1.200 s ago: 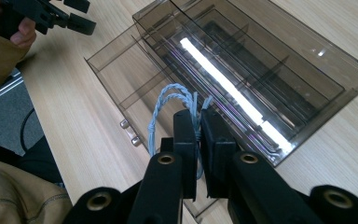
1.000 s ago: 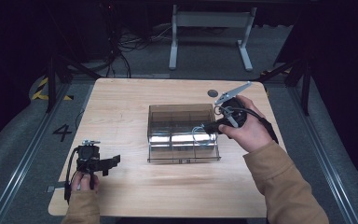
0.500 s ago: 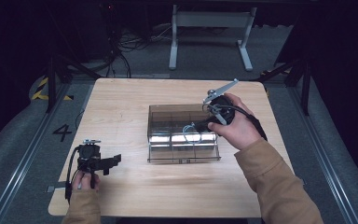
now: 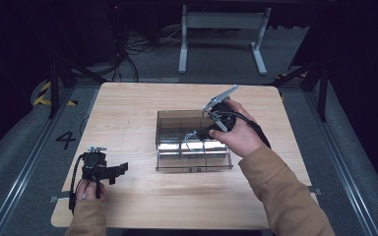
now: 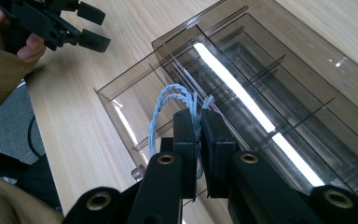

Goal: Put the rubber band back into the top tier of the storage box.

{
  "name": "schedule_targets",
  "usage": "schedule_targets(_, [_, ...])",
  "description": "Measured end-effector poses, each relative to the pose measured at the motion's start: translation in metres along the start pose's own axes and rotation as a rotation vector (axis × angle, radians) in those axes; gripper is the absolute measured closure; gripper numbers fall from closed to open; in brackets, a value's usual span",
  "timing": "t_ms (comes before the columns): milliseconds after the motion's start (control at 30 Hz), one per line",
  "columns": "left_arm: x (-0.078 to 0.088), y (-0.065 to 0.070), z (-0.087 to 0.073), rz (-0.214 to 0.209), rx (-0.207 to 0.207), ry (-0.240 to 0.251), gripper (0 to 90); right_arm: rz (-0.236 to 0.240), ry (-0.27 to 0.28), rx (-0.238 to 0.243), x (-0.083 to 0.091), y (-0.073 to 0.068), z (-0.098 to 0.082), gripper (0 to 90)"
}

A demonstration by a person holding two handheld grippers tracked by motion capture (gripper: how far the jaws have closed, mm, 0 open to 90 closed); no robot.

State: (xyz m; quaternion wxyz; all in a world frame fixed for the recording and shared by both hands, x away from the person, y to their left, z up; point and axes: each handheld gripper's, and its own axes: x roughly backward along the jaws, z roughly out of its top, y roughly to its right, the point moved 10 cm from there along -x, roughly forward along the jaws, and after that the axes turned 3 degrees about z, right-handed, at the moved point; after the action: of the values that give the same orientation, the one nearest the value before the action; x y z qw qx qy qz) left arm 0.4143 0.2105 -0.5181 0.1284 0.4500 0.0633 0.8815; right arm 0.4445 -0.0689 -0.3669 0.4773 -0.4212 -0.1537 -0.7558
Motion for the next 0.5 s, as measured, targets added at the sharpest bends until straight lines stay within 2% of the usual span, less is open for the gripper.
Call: schedule_targets(500, [0.0,0.0,0.0,0.0,0.0,0.002,15.9,0.024,-0.053,-0.027,-0.026,0.004,-0.014,86.1])
